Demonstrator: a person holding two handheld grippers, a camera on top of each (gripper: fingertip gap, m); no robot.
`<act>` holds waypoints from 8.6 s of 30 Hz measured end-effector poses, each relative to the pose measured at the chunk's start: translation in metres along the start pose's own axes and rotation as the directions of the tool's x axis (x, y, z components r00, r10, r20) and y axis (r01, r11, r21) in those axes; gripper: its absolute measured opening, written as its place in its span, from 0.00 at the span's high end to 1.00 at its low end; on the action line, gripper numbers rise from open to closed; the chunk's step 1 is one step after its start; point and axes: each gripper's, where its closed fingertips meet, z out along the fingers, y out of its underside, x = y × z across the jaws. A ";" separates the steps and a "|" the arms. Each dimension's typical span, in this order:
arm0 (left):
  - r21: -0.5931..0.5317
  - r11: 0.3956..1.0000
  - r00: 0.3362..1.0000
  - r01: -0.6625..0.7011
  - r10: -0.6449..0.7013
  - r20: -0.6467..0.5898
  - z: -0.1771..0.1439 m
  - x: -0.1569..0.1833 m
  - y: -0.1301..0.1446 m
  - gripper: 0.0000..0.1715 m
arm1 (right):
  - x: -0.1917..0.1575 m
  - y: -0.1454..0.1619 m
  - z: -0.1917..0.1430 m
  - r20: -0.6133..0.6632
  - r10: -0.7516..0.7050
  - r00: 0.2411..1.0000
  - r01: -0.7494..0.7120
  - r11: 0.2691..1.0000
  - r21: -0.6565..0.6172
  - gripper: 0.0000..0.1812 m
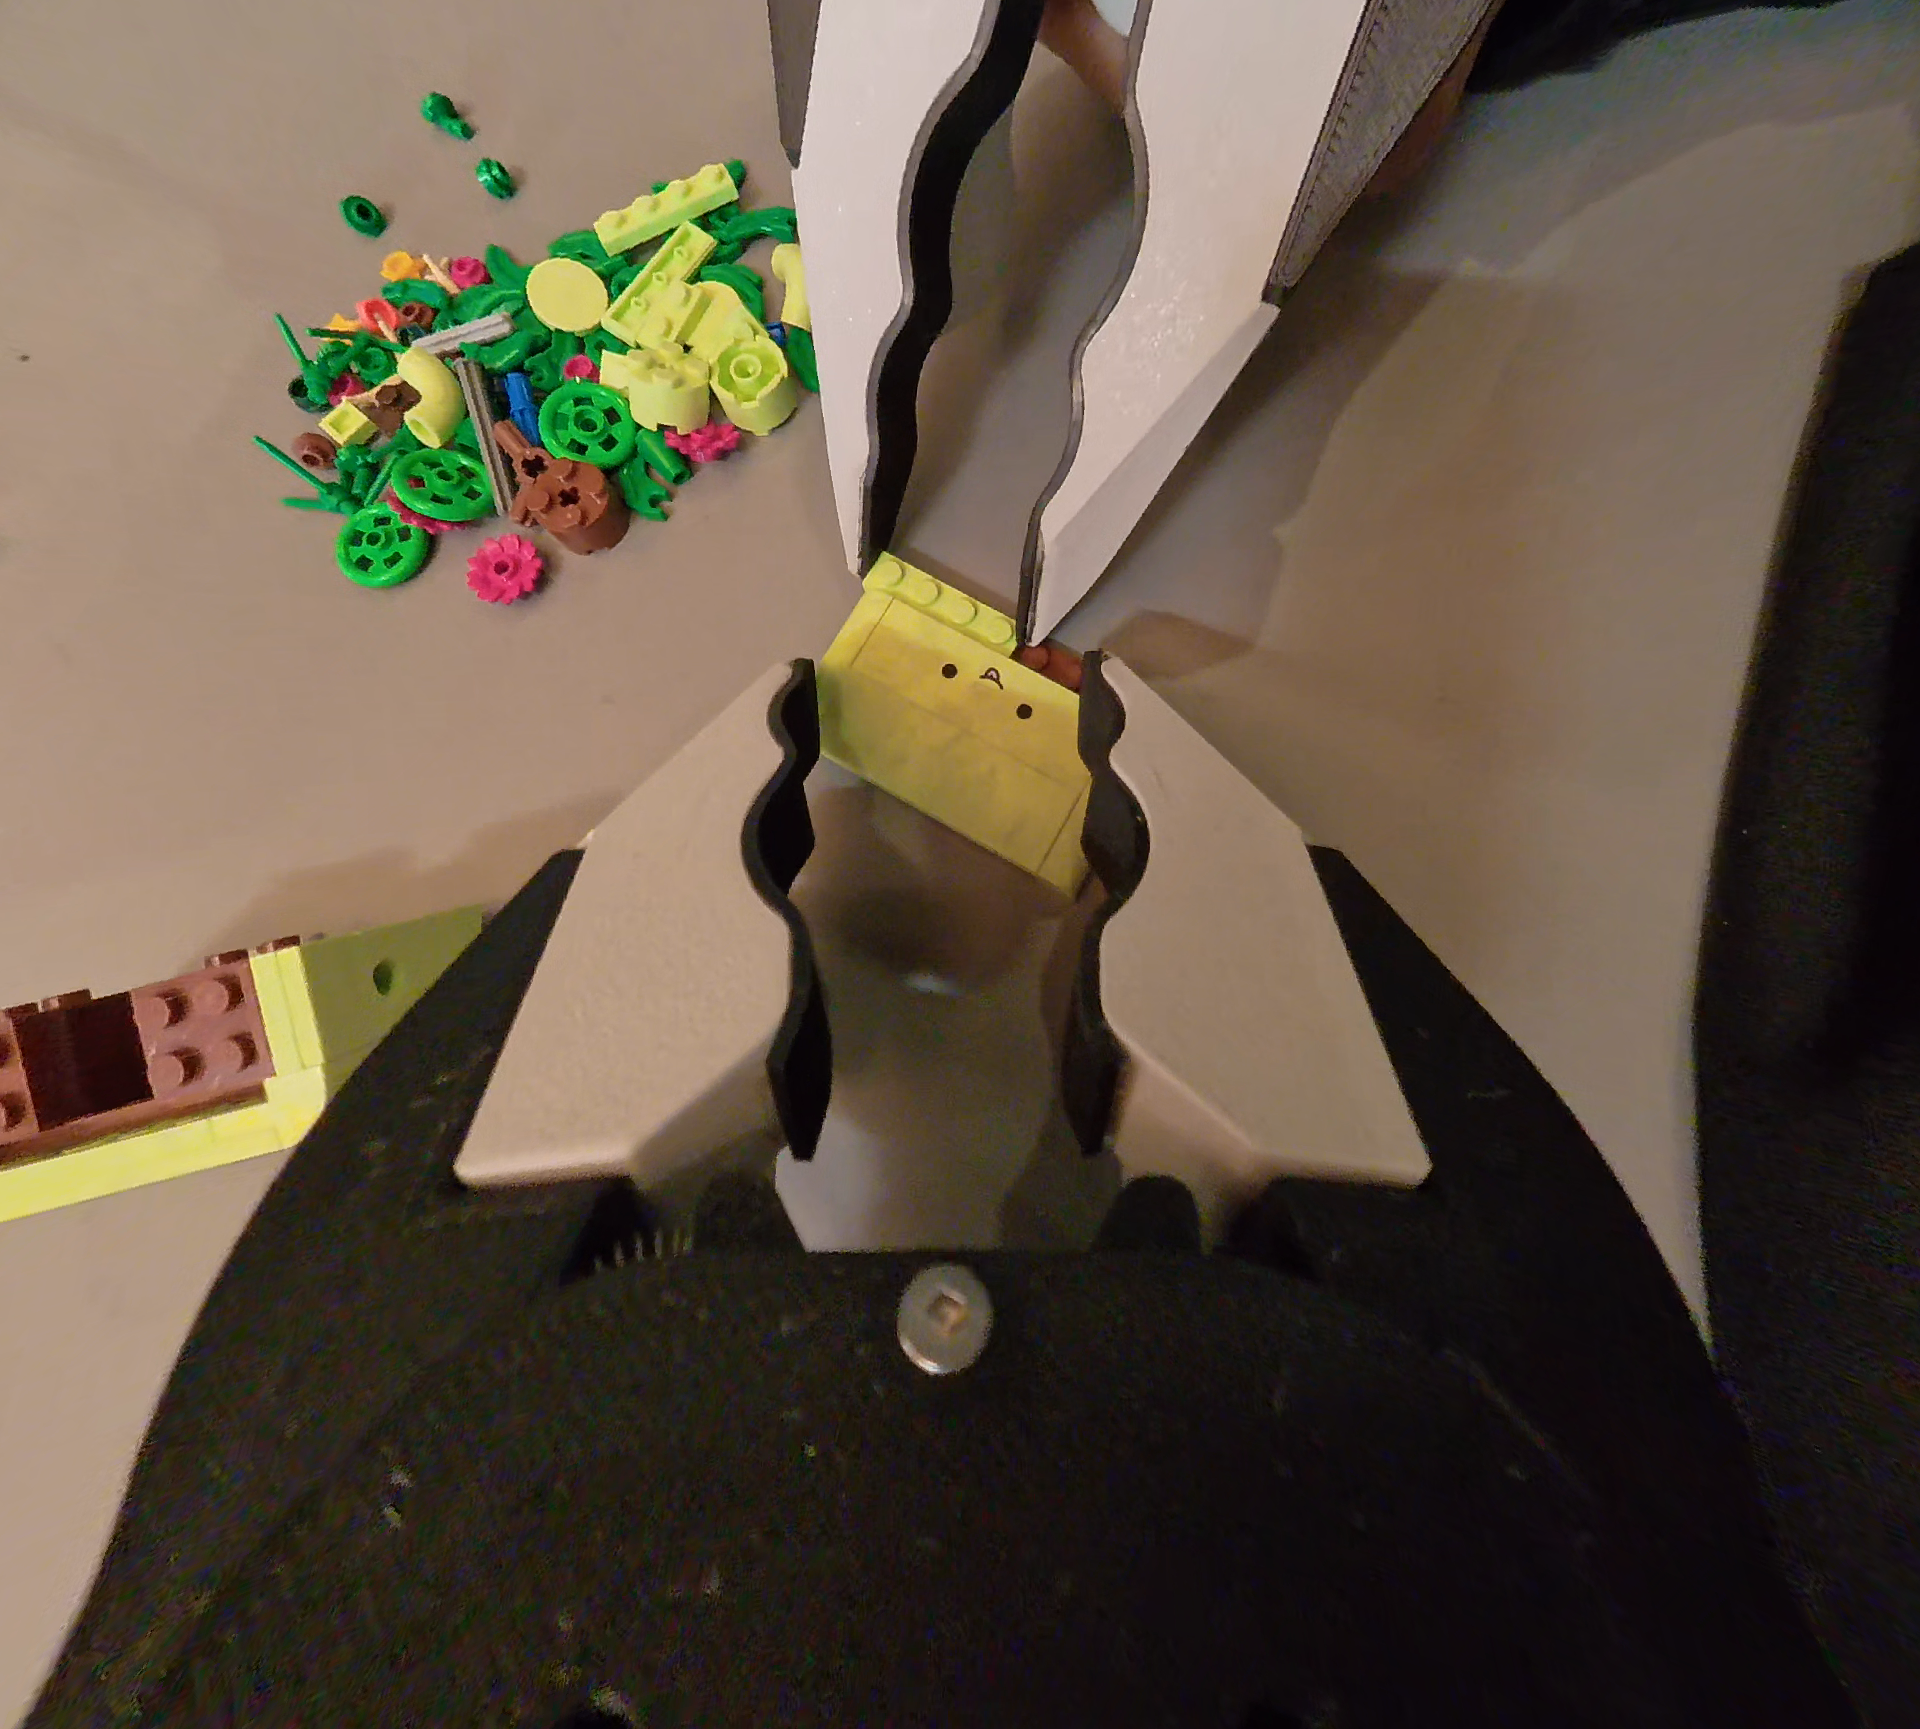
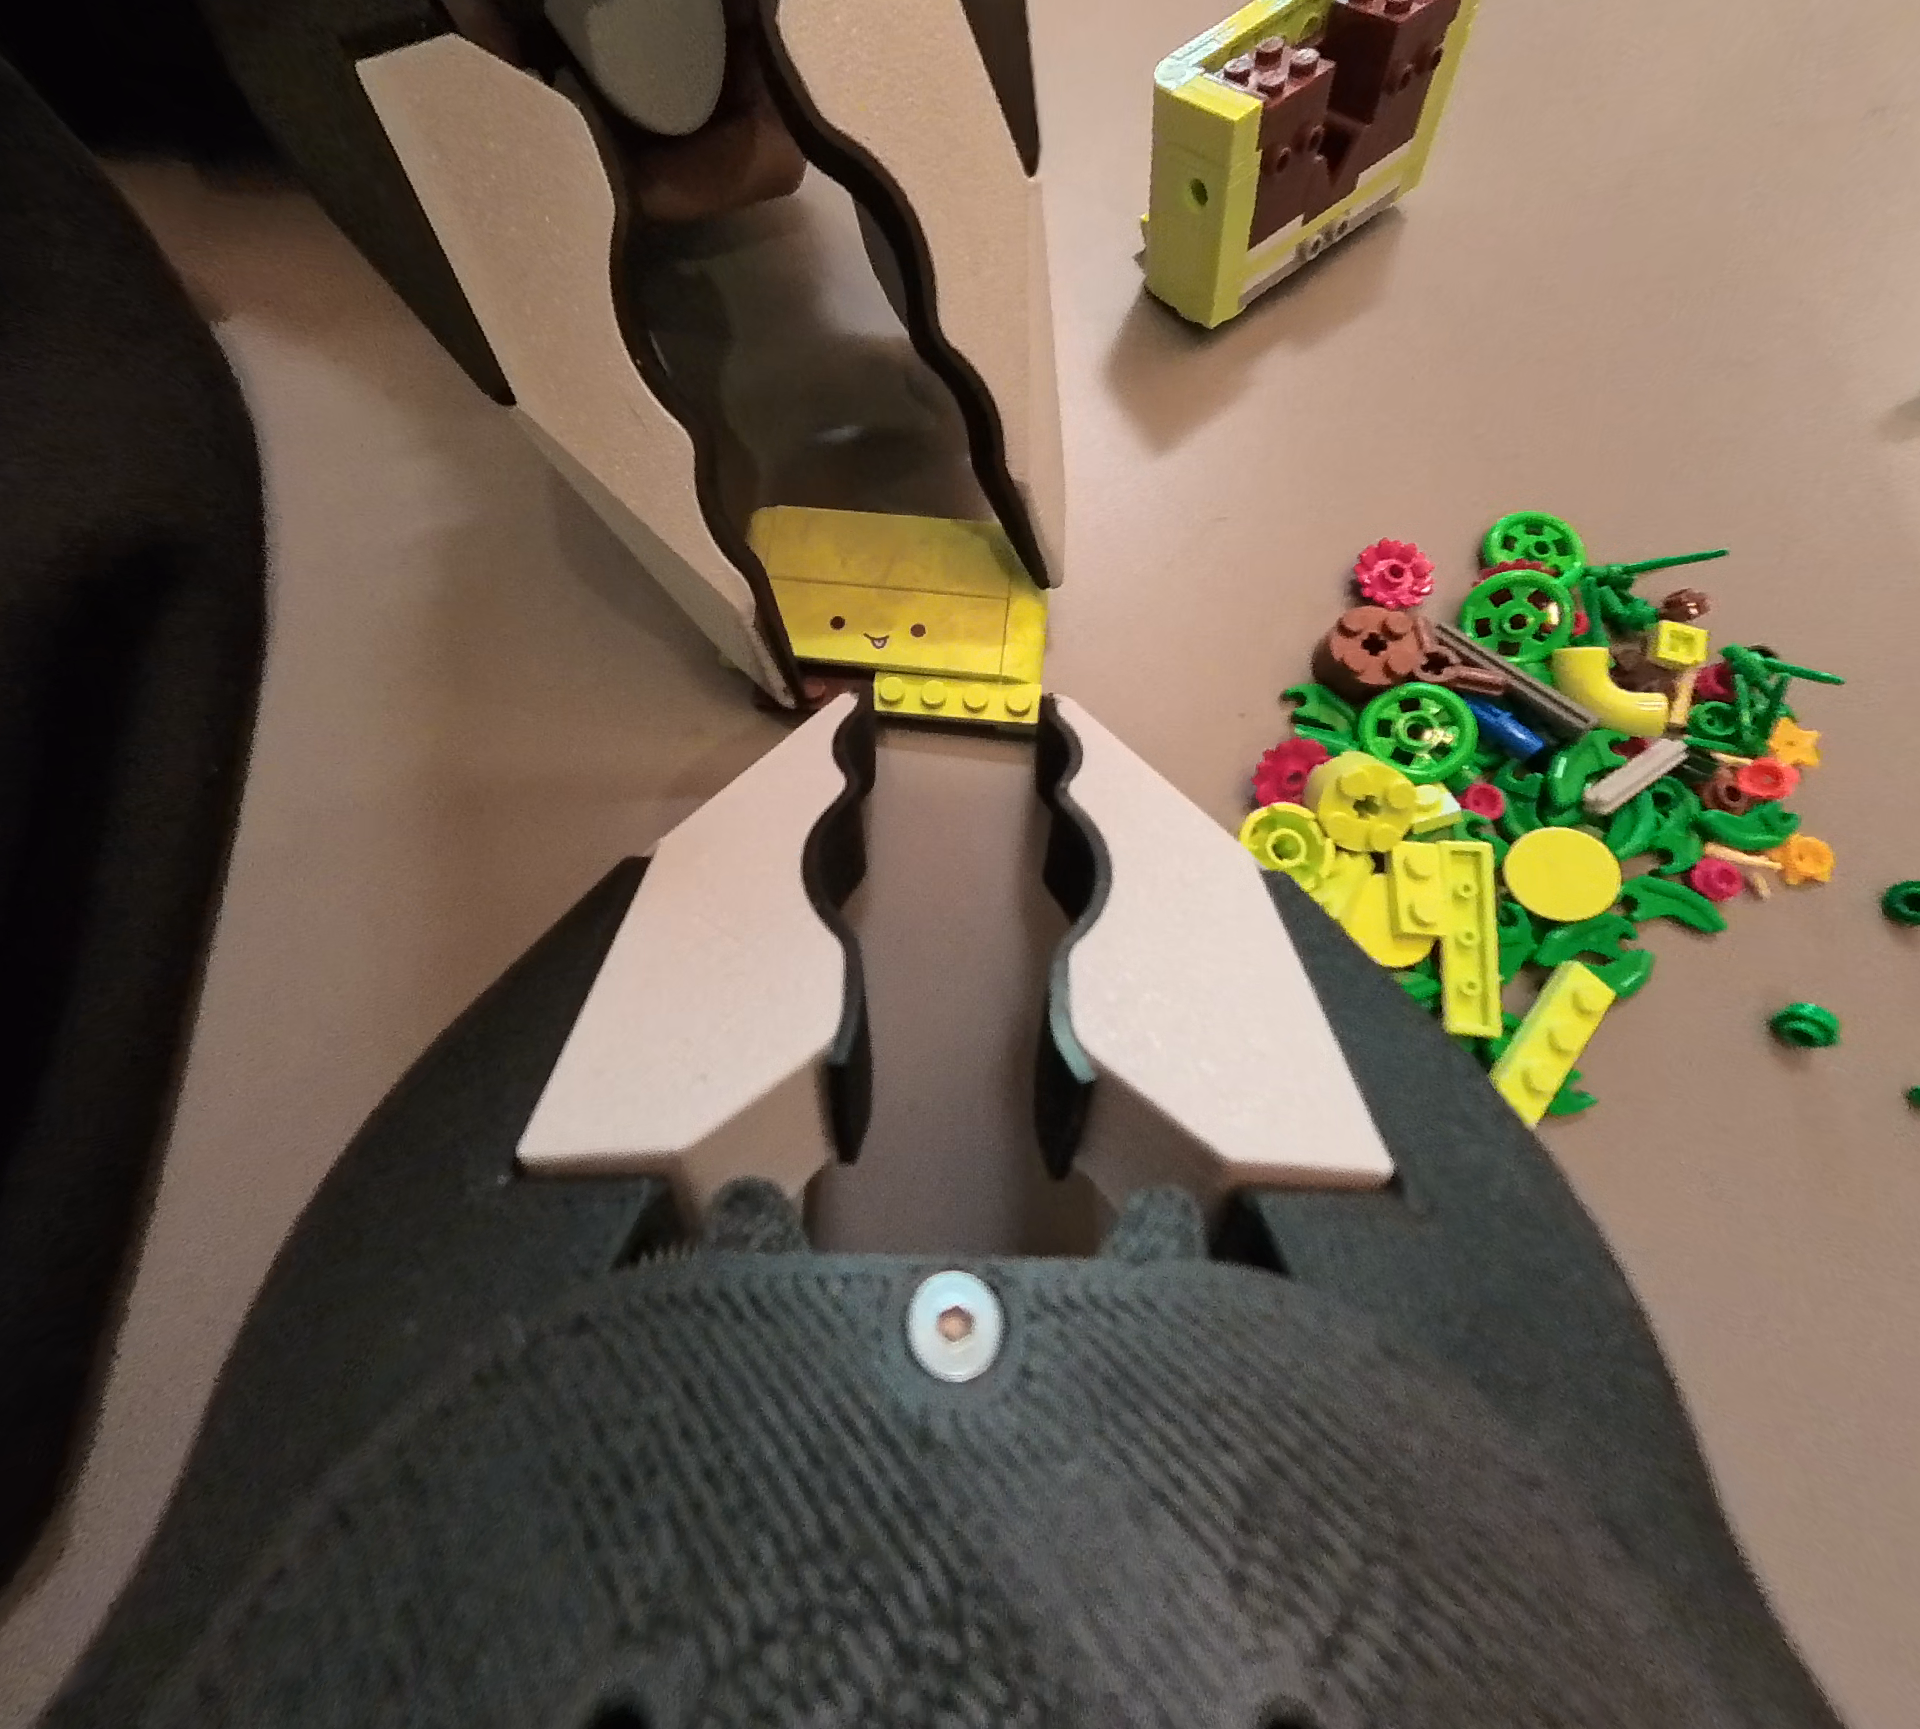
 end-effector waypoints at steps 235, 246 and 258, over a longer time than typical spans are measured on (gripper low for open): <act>0.251 0.932 0.932 0.262 -0.177 -0.317 -0.030 0.007 -0.035 0.96 | -0.017 -0.029 -0.024 0.100 0.043 0.994 -0.065 0.970 0.232 0.95; 0.279 0.915 0.904 0.292 -0.169 -0.392 -0.038 0.013 -0.038 0.90 | -0.022 -0.028 -0.026 0.159 0.079 0.984 -0.114 0.968 0.225 0.96; 0.240 0.918 0.900 0.315 -0.208 -0.384 -0.033 0.010 -0.035 0.96 | -0.020 -0.031 -0.025 0.110 0.033 0.993 -0.059 0.968 0.243 0.96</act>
